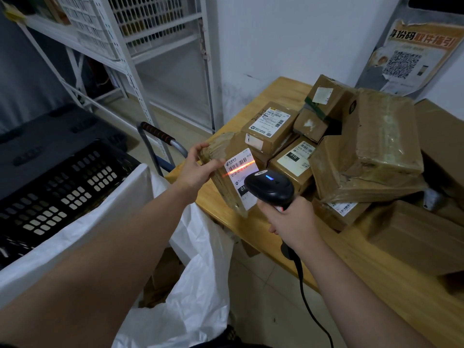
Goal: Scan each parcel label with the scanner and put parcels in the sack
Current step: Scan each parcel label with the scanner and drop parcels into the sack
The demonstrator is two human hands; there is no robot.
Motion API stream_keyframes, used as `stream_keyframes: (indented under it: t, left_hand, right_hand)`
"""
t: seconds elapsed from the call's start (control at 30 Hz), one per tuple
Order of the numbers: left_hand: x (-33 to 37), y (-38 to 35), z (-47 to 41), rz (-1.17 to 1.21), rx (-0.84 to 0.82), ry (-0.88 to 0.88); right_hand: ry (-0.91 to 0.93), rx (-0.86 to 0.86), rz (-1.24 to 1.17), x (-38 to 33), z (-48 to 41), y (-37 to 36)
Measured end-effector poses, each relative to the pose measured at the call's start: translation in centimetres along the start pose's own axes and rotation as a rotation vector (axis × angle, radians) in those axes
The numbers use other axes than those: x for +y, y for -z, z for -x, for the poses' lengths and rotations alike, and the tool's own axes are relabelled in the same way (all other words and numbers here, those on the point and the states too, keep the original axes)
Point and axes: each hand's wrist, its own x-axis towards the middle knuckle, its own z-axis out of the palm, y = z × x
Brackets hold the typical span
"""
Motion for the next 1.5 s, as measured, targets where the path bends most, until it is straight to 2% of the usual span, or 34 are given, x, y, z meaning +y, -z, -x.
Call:
stream_keyframes:
  t: [0.27,0.47,0.6,0.7,0.9,1.0,1.23,1.33,1.5]
  left_hand:
    - [-1.6,-0.1,8.7,-0.125,0.137,-0.049]
    - [-3.5,2.1,16.2,-0.347,0.397,-0.109]
    - [-5.6,5.9,19.3,-0.481,0.563,-0.03]
    - [-7.3,8.9,19.9,-0.666,0.598,0.058]
    - [-9.0,11.1,17.7,-1.087,0.441,0.185]
    - [-8.9,10.8,15.5,-1.179,0.331,0.196]
    - [-5.7,6.6,9.0,-1.036,0.099,-0.177]
    - [-4.7,4.1,6.9,-0.973,0.02,-0.243]
    - [-2.4,0.2,2.5,-0.951,-0.068,-0.276]
  right_hand:
    - [0.029,-0.135,-0.141,0.9,2.6,0.3]
    - [-0.056,-0.303,-0.158,2.0,5.6,-2.9]
    - [-0.105,-0.395,-0.131,2.8,7.2,-5.5]
    - [-0.118,-0.404,-0.152,3.0,7.5,-6.8]
    - [-0.165,-0.413,-0.178,2.5,5.6,-9.3]
    - [-0.173,-0.386,-0.147,2.2,4.2,-10.3]
    - [-0.242,-0.186,-0.114,2.0,0.6,-8.4]
    - [-0.284,-0.063,-0.117,2.6,-0.4,-5.8]
    - [-0.234,0.148,-0.136,1.3,-3.9,-1.3]
